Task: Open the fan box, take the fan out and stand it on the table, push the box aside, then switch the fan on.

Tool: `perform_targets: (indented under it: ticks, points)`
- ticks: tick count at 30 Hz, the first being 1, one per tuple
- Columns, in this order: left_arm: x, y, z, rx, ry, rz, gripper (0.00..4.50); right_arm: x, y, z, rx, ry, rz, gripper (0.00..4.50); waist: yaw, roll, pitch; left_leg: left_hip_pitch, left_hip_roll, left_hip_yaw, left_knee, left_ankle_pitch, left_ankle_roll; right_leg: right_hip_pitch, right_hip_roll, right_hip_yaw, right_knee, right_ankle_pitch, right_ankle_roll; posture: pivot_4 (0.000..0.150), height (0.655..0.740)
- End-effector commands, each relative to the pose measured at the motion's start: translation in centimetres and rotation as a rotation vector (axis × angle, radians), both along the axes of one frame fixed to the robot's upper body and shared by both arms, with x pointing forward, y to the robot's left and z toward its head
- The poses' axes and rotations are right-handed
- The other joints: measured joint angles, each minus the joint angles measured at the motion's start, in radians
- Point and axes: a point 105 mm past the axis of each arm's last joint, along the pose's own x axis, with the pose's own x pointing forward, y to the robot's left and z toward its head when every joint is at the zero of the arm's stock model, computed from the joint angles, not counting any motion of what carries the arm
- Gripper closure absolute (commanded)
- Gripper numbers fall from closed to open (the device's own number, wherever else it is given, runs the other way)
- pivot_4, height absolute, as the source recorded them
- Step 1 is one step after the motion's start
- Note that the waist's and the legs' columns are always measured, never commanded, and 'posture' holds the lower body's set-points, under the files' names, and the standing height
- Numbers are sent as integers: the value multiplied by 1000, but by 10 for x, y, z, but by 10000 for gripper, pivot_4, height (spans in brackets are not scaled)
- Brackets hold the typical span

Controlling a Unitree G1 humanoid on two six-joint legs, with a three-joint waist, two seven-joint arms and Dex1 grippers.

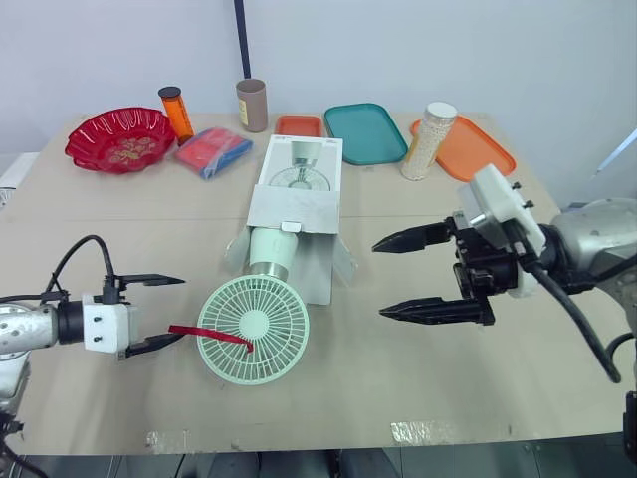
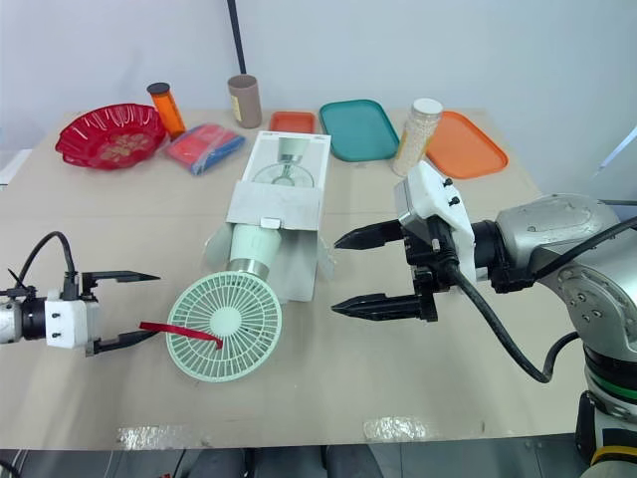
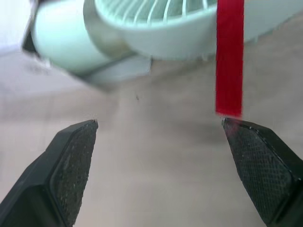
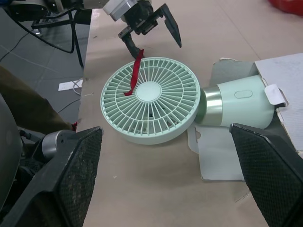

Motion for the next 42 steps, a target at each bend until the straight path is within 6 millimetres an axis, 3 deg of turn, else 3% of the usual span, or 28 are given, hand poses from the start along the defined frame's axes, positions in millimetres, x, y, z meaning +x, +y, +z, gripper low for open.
perform_targets:
  ticks: [1, 7, 13, 20, 29, 30, 32, 33, 34, 42]
  points:
    - [0, -31, 16, 96, -370, -329, 0, 1, 1, 4, -14, -59, -1, 1157, 0, 0, 0, 0, 0, 0, 0, 0, 0, 0, 0, -1, 1, 1, -1, 1500, 7400]
    - [-1, -44, 29, 112, -617, -478, 0, 1, 3, 2, -12, -70, 3, 1157, -1, 0, 0, 1, 0, 0, 1, 1, 2, 0, 0, -1, 3, 2, 0, 1500, 7400]
    - [-3, -56, 21, 145, -712, -598, 0, 1, 6, 1, -8, -82, 11, 1157, -1, 0, 0, 0, 0, -1, 3, 1, 3, 1, 0, -1, 3, 3, 1, 1500, 7400]
    - [2, -62, 6, 190, -664, -640, 0, 1, 10, 1, -6, -95, 24, 1157, -2, 1, 0, 1, 0, -1, 5, 1, 3, 2, 0, -1, 4, 3, 1, 1500, 7400]
    - [10, -68, 12, 178, -709, -618, 0, 2, 11, 0, -3, -102, 25, 1157, -1, 1, -1, 1, 0, -2, 9, 0, 5, 3, 1, -2, 7, 3, 1, 1500, 7400]
    - [10, -69, 13, 173, -715, -618, 5155, 2, 11, 0, -3, -101, 23, 0, -1, 1, -1, 1, 0, -2, 9, 0, 5, 3, 1, -2, 7, 3, 1, 1500, 7400]
    - [9, -71, 14, 164, -730, -619, 10879, 2, 11, -1, -3, -94, 21, 0, -1, 1, -1, 1, 0, -2, 9, 0, 6, 3, 1, -2, 7, 3, 1, 1500, 7400]
    - [9, -72, 15, 162, -735, -619, 10879, 1, 11, -1, -3, -93, 21, 0, -1, 1, -1, 1, 0, -2, 10, 0, 6, 3, 0, -3, 7, 3, 1, 1500, 7400]
    - [9, -72, 16, 160, -743, -614, 15566, 1, 10, -1, -2, -91, 21, 0, -2, 1, -1, 1, 0, -2, 10, 0, 6, 3, 1, -3, 7, 3, 1, 1500, 7400]
    - [12, -75, 15, 160, -769, -601, 15566, 1, 10, -2, -5, -90, 24, 0, -1, 1, -1, 2, 0, -1, 12, 0, 6, 3, 0, -4, 11, 3, 1, 1500, 7400]
